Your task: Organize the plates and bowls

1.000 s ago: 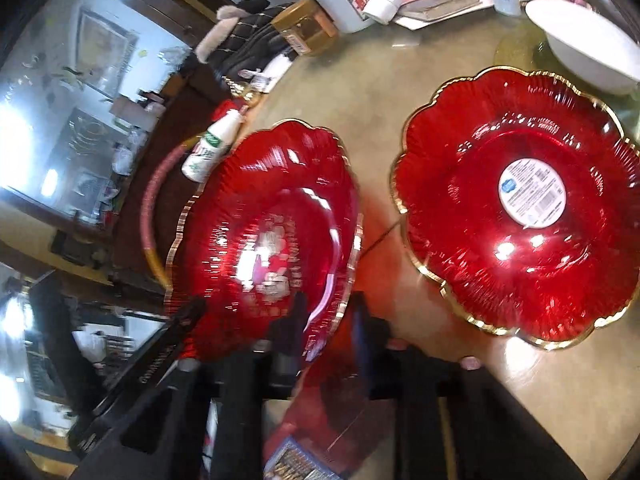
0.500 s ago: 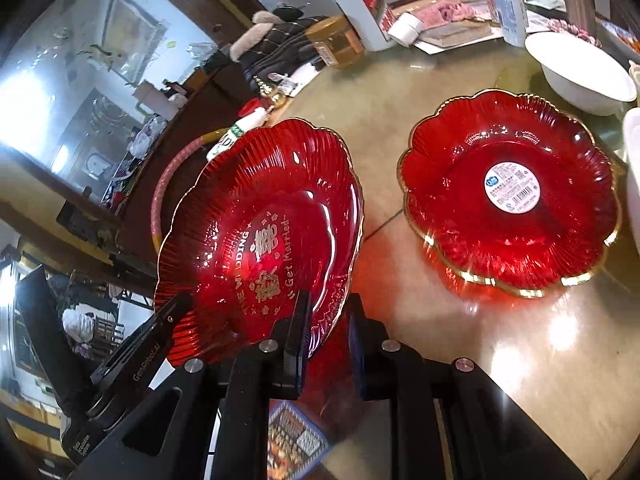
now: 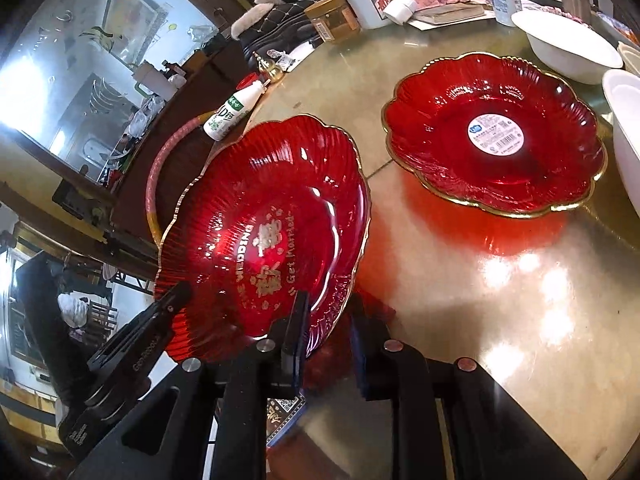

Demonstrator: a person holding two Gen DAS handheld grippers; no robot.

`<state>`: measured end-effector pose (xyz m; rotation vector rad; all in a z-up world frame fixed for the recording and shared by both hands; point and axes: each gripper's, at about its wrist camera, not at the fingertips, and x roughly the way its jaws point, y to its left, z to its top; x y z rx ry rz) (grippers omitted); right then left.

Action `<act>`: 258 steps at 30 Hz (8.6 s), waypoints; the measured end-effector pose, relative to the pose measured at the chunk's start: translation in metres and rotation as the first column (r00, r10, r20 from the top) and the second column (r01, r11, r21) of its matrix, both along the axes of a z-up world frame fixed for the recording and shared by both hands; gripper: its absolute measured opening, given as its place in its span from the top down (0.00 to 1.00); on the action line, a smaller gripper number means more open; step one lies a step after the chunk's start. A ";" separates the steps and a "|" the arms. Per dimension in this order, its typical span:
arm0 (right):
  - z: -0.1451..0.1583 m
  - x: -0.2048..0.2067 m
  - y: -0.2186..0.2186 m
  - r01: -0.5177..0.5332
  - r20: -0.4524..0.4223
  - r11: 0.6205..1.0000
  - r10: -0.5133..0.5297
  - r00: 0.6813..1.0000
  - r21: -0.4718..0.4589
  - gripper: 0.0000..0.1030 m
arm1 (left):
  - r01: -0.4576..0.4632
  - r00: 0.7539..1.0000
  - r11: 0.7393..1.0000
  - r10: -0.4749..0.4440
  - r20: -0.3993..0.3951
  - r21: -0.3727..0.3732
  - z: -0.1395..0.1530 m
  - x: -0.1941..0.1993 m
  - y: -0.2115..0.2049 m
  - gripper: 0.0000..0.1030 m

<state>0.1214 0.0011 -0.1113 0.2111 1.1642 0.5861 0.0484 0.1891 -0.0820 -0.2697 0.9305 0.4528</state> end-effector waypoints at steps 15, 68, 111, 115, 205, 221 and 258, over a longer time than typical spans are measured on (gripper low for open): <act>0.021 0.016 -0.117 0.250 -0.043 0.944 -0.247 0.968 0.215 0.32 | 0.078 0.957 0.996 -0.064 0.281 -0.039 0.092 0.006 -0.029 0.14; 0.052 0.033 -0.113 0.281 0.096 0.937 -0.306 0.947 0.209 0.89 | 0.299 0.954 0.954 -0.300 0.006 0.023 0.080 0.112 -0.092 0.77; 0.024 0.008 0.034 -0.045 0.052 0.992 0.051 0.997 -0.117 0.68 | 0.077 0.991 0.991 -0.089 -0.102 -0.109 0.007 0.034 -0.003 0.64; 0.031 0.005 0.034 -0.058 0.058 0.990 0.065 0.996 -0.126 0.50 | 0.092 0.991 0.986 -0.105 -0.087 -0.139 0.013 0.031 -0.005 0.50; 0.064 -0.001 -0.010 -0.078 0.195 0.996 0.067 0.979 0.047 0.89 | 0.155 0.978 0.987 -0.146 0.152 -0.049 0.033 0.006 -0.011 0.87; 0.037 0.013 0.020 -0.113 0.105 0.993 0.116 0.988 -0.034 0.19 | 0.091 0.992 0.986 -0.077 0.101 -0.143 0.015 0.005 0.007 0.23; 0.015 0.155 -0.252 0.487 -0.091 0.817 -0.485 0.870 0.308 0.11 | 0.282 0.959 0.938 -0.280 0.038 -0.200 0.001 0.260 -0.201 0.01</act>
